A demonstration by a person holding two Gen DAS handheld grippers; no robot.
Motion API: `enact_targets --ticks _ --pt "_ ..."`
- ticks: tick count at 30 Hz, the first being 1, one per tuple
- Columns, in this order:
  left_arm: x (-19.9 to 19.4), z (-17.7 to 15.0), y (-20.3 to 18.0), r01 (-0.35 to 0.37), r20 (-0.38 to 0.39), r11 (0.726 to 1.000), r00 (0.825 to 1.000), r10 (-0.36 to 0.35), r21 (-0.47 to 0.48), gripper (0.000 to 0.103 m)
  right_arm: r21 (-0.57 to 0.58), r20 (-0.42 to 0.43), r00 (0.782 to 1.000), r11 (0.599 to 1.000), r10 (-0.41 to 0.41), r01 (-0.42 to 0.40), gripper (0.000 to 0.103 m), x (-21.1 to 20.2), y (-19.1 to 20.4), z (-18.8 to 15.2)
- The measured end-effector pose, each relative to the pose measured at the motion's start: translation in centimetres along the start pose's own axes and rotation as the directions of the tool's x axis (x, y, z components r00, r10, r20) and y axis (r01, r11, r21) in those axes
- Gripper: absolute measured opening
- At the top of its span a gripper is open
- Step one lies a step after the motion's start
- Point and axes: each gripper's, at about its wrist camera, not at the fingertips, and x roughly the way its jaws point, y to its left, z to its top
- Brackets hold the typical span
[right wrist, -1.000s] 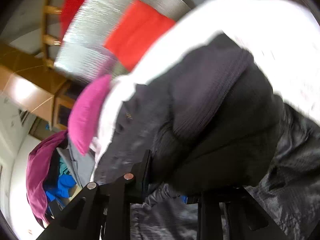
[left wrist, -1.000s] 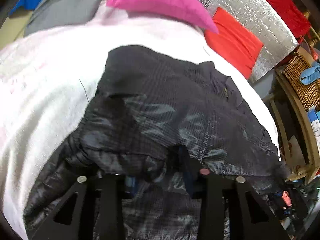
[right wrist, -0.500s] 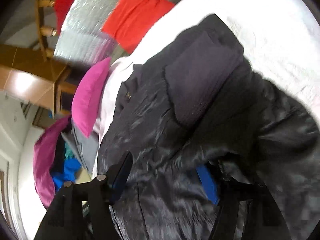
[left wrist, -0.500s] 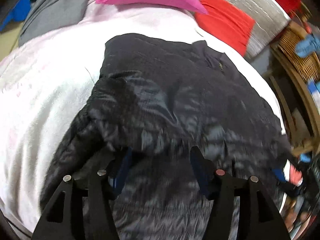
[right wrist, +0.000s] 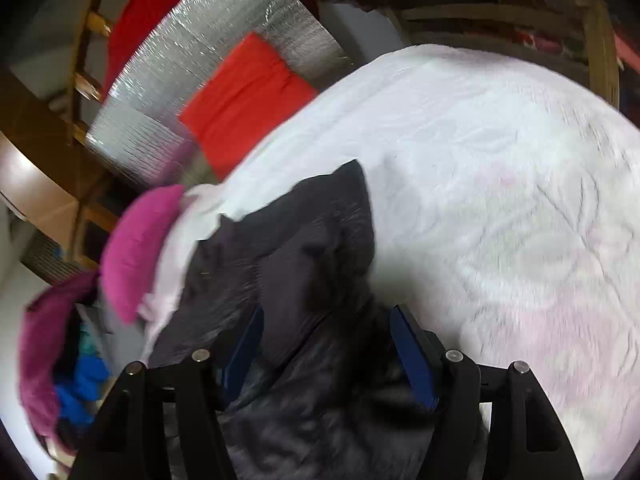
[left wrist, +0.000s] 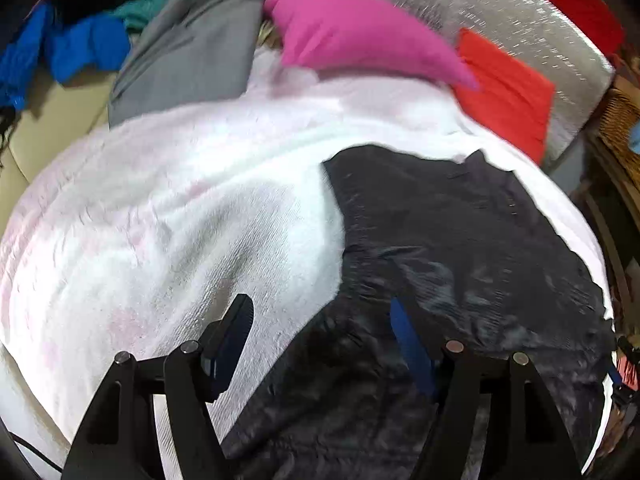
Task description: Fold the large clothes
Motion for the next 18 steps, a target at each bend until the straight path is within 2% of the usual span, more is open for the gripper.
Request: enact_targets --ticks 3,7,8,9,11,14,16,18 --pt "2.0 0.5 0.0 0.013 -0.049 1.0 0.999 -0.013 -0.008 0.071 0.01 -0.041 0.999 1.0 -0.022 0.022 0.069 2.2 -0.8 0.4" --pt "3.7 0.8 0.0 0.062 -0.088 0.998 0.994 -0.065 -0.033 0.071 0.015 -0.109 0.994 1.0 -0.002 0.004 0.069 4.4 -1.2 0.3" --pt "4.5 0.8 -0.6 0.074 -0.094 0.996 0.993 -0.078 -0.045 0.066 0.007 -0.107 0.994 1.0 -0.003 0.004 0.061 4.5 -1.1 0.3" --pt "4.6 0.8 -0.6 0.093 -0.096 0.994 0.991 -0.098 -0.058 0.054 -0.001 -0.104 0.995 1.0 0.003 -0.003 0.051 4.6 -0.8 0.2" --pt "4.2 0.7 -1.1 0.118 -0.081 0.992 0.989 -0.121 -0.045 0.047 -0.03 -0.074 0.997 0.999 0.019 -0.021 0.044 3.7 -0.1 0.1" --pt "3.5 0.4 -2.1 0.067 -0.053 0.998 0.996 -0.066 0.016 0.047 -0.082 -0.034 0.999 0.996 0.03 -0.033 0.043 2.6 1.1 -0.2" --pt "4.1 0.3 -1.9 0.065 -0.083 0.998 0.994 -0.064 0.006 0.048 -0.074 -0.075 0.997 0.997 -0.016 0.01 0.043 3.7 0.8 -0.6" --pt "4.5 0.4 -1.7 0.055 -0.085 0.999 0.995 -0.054 0.001 0.056 -0.04 -0.117 0.993 0.999 -0.028 0.024 0.043 4.7 -0.1 -0.8"
